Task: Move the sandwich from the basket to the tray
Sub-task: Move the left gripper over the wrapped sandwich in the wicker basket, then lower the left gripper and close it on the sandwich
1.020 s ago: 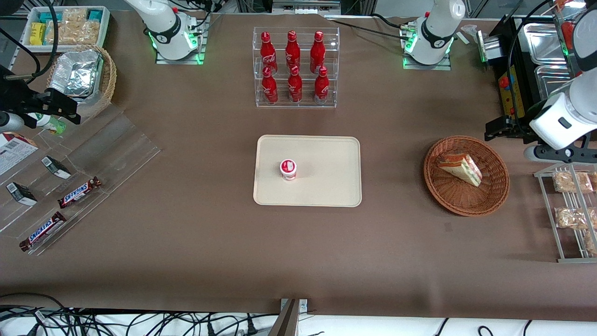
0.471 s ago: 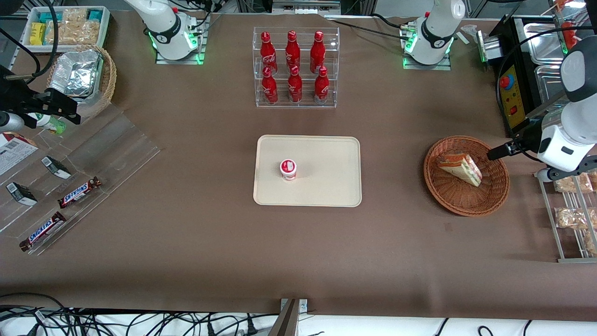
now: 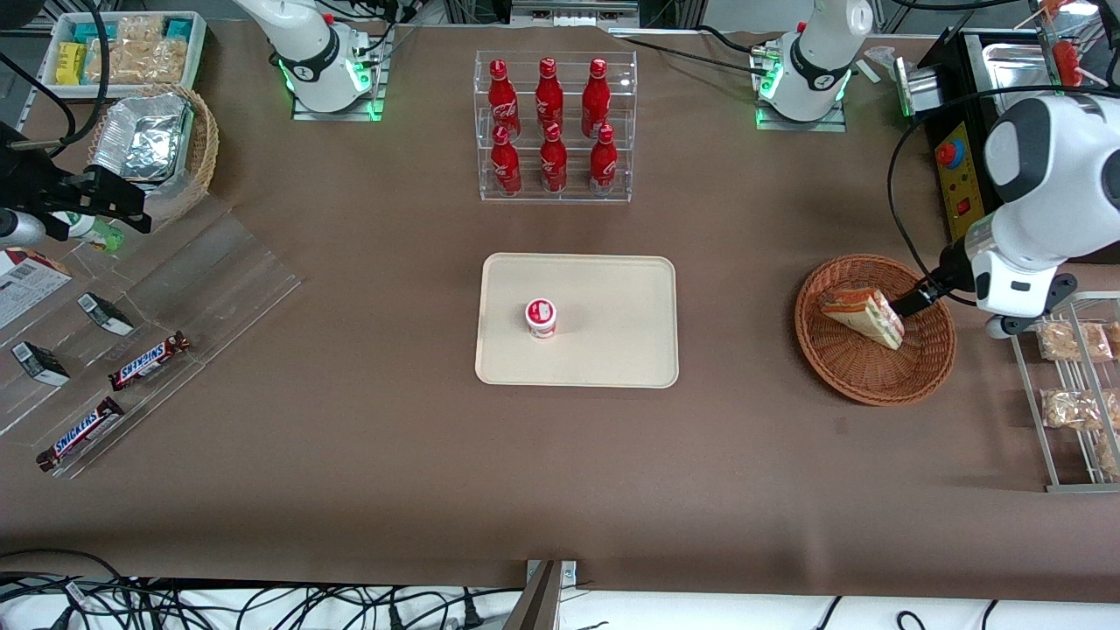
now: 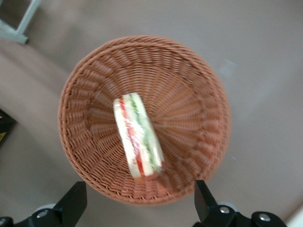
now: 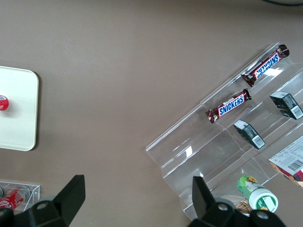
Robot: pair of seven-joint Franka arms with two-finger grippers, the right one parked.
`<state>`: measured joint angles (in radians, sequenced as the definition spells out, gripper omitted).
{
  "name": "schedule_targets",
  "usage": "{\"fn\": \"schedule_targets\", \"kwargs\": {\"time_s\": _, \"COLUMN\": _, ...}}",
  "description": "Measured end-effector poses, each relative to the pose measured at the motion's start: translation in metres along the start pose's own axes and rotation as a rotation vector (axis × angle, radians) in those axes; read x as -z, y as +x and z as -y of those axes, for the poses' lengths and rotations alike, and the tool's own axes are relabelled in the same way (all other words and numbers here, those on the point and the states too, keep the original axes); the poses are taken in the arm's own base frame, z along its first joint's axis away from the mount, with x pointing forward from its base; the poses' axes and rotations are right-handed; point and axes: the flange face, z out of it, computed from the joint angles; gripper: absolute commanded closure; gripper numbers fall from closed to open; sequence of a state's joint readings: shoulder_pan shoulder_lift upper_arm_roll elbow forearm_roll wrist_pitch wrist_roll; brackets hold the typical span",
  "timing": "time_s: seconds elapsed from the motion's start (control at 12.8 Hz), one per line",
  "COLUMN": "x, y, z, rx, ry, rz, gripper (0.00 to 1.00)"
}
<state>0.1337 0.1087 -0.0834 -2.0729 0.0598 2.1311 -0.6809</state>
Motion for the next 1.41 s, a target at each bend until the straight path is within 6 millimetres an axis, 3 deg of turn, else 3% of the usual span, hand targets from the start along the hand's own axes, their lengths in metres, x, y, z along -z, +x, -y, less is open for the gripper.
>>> {"fn": "schedule_targets", "kwargs": {"time_s": 0.24, "x": -0.032, "y": -0.012, "z": 0.003, "rx": 0.086, "ry": 0.016, "rz": -0.038, "gripper": 0.00}}
{"fn": "schedule_targets", "kwargs": {"time_s": 1.41, "x": -0.134, "y": -0.033, "z": 0.010, "rx": 0.223, "ry": -0.082, "rz": -0.077, "gripper": 0.00}}
